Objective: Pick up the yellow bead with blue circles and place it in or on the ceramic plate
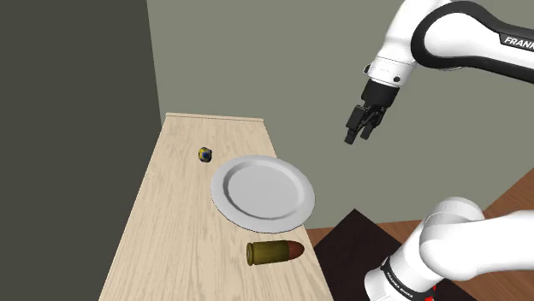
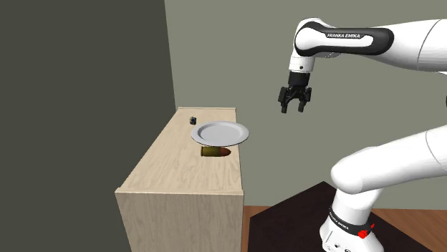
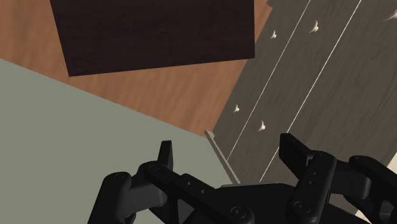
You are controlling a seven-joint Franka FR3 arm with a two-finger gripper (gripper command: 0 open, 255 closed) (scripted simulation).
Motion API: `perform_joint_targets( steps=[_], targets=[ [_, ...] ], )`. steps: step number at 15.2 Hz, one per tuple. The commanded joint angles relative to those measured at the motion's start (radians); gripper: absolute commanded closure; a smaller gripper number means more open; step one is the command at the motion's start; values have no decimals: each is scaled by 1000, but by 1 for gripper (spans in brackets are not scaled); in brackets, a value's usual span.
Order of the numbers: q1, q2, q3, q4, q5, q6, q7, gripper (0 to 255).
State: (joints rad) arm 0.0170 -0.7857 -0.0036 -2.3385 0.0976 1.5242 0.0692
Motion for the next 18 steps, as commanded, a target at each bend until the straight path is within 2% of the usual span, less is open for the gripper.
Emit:
perform_joint_targets(
  steps=[1,10,18],
  targets=[
    [0,0,0,0,0,0,0,0],
    [57,238,179,204,75,21,176,0],
    [91,500,326,462,67,11,344,0]
  ],
)
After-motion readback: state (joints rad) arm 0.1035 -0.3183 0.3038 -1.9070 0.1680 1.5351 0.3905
